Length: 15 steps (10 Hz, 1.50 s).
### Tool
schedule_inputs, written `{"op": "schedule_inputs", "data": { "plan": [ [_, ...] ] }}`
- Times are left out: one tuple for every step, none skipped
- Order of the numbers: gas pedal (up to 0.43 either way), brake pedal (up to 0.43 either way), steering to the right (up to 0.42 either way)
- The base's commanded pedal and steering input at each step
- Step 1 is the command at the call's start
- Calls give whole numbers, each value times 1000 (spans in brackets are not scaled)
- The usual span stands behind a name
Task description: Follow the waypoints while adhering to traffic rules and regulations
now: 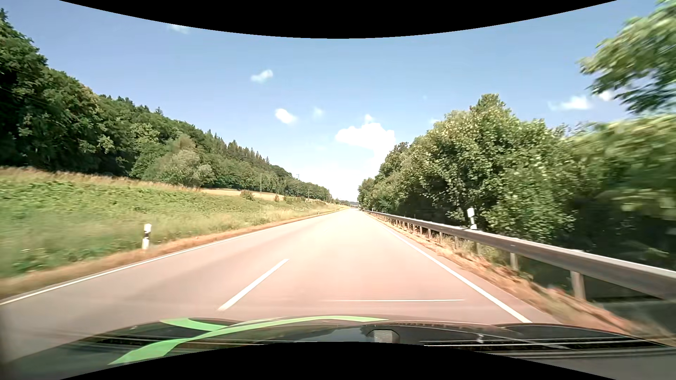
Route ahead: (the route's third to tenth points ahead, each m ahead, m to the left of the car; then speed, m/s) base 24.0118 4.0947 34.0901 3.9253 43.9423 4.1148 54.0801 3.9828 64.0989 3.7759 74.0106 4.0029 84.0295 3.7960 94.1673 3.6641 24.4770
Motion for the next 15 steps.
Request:
{"op": "schedule_inputs", "data": {
  "plan": [
    [220,0,-1],
    [220,0,-1],
    [220,0,-2],
    [220,0,-2],
    [228,0,-2],
    [240,0,-2],
    [248,0,-1],
    [260,0,-1],
    [268,0,-2],
    [268,0,-1],
    [268,0,0],
    [268,0,0],
    [280,0,0],
    [280,0,0],
    [280,0,0]
  ]
}}
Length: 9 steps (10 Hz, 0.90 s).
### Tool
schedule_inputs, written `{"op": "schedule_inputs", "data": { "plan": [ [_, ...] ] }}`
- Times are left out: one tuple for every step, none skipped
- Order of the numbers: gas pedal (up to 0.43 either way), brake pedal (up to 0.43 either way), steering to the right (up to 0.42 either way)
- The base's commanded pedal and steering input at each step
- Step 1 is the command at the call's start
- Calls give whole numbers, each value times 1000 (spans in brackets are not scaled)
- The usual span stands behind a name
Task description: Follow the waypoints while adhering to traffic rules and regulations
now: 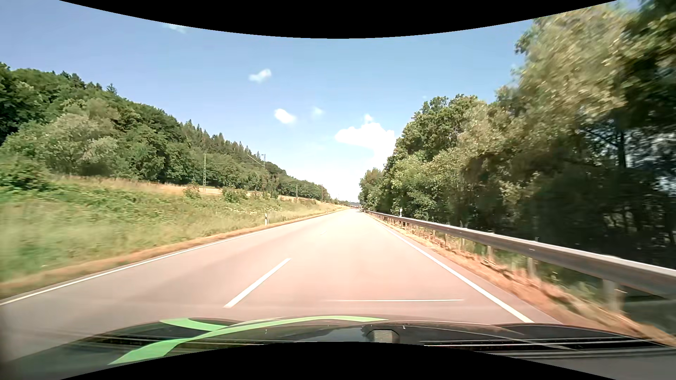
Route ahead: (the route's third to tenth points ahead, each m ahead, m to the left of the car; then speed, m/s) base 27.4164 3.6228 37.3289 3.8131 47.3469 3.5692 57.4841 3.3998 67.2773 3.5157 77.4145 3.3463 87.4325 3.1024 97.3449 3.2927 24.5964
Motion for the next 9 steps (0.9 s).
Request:
{"op": "schedule_inputs", "data": {
  "plan": [
    [260,0,0],
    [248,0,0],
    [248,0,0],
    [248,0,0],
    [260,0,0],
    [260,0,0],
    [260,0,0],
    [260,0,-1],
    [260,0,-1]
  ]
}}
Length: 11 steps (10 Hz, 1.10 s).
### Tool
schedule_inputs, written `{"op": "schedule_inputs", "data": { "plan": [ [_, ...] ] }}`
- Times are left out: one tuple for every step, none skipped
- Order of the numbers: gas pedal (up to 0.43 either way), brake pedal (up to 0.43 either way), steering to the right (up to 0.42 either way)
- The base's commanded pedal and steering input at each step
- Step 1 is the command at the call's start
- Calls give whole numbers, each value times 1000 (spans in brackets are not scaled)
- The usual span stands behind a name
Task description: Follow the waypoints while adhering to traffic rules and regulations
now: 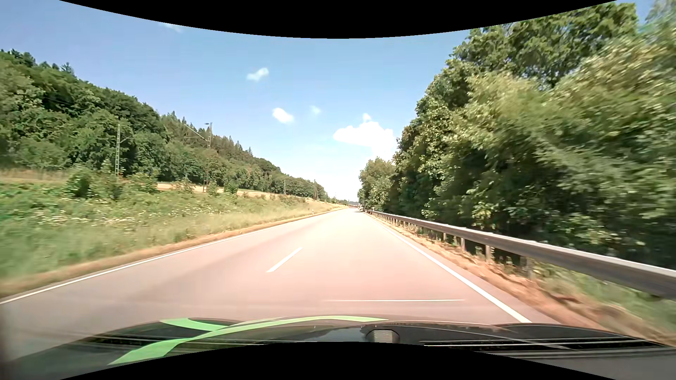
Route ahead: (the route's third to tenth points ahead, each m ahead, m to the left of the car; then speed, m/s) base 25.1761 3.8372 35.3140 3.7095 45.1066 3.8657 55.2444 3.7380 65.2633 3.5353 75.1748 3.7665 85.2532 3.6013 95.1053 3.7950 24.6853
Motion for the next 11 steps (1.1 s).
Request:
{"op": "schedule_inputs", "data": {
  "plan": [
    [248,0,-1],
    [248,0,-1],
    [248,0,-1],
    [240,0,-1],
    [240,0,-1],
    [228,0,-1],
    [220,0,-1],
    [220,0,-1],
    [220,0,-1],
    [220,0,-1],
    [220,0,-1]
  ]
}}
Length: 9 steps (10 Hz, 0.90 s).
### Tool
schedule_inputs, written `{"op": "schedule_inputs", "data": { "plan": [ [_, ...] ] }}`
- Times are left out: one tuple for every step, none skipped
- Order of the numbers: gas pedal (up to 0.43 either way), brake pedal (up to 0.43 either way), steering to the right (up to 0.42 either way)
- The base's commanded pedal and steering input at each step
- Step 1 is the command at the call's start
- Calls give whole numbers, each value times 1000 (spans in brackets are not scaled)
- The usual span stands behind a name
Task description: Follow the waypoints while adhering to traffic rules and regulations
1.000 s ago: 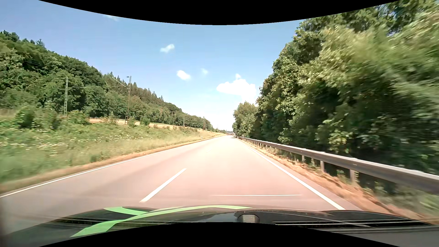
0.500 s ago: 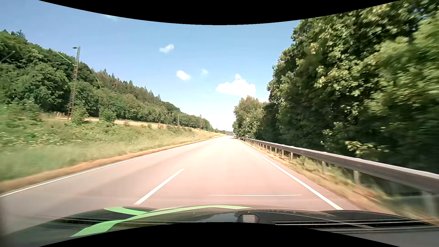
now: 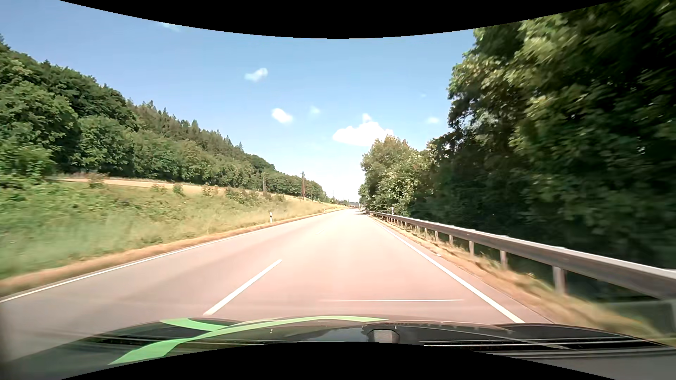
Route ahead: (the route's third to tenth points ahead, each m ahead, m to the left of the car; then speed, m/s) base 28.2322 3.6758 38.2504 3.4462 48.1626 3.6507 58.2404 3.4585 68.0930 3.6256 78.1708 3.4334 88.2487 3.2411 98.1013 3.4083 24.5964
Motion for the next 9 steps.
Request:
{"op": "schedule_inputs", "data": {
  "plan": [
    [220,0,-1],
    [220,0,-1],
    [220,0,-1],
    [228,0,-1],
    [240,0,-1],
    [248,0,-1],
    [260,0,-1],
    [268,0,-1],
    [287,0,-1]
  ]
}}
